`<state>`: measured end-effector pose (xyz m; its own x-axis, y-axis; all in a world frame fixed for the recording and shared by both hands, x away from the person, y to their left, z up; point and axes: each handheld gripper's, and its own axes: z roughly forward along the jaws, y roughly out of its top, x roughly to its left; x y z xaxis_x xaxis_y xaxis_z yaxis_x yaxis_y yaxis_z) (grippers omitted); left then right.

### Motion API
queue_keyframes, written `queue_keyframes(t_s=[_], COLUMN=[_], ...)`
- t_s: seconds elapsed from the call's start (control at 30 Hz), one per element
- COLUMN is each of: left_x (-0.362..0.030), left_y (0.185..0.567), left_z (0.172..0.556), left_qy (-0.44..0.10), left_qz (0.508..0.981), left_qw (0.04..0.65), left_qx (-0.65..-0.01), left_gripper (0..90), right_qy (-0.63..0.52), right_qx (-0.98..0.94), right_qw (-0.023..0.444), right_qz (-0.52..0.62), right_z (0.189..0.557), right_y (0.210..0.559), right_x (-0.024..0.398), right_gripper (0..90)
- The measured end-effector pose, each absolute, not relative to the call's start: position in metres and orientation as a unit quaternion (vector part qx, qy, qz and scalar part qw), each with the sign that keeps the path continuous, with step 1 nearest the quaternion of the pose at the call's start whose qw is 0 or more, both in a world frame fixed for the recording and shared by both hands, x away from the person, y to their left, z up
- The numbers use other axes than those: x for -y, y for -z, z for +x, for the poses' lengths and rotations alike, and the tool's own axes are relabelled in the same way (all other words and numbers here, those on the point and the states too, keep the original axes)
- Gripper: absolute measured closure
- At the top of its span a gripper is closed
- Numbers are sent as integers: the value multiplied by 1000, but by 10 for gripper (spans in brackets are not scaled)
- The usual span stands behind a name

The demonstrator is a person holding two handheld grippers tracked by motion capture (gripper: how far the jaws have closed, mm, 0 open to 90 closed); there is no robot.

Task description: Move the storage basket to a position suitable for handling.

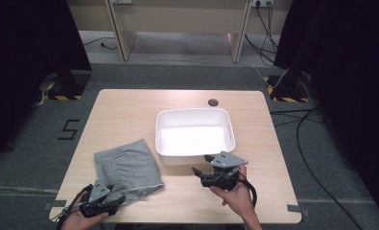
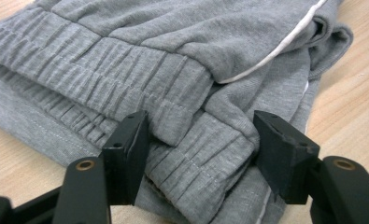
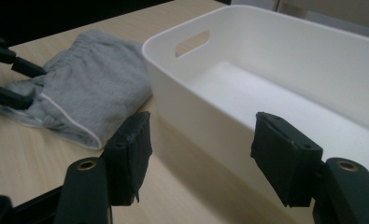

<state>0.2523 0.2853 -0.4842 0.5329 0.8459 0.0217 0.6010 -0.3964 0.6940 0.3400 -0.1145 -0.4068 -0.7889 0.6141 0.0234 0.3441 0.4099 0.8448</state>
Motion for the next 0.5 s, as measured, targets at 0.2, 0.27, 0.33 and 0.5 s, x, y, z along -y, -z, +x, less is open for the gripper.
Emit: queue_keyframes(t_s=[0.2, 0.27, 0.33, 0.5], left_x=[-285, -285, -286, -287], left_y=[484, 484, 484, 484], left_z=[252, 252, 253, 254], left_qy=[-189, -189, -189, -184], left_qz=[814, 814, 814, 816], left_qw=[322, 322, 322, 322], left_qx=[-445, -445, -445, -443], left_gripper=[371, 371, 370, 369], right_qy=[-427, -423, -422, -426], right_qx=[-839, -842, -841, -840], right_qw=[137, 125, 115, 92], right_qz=[307, 310, 317, 323], right_z=[324, 322, 321, 321], right_y=[430, 437, 444, 454], right_x=[109, 107, 104, 94], right_gripper=[336, 333, 323, 308])
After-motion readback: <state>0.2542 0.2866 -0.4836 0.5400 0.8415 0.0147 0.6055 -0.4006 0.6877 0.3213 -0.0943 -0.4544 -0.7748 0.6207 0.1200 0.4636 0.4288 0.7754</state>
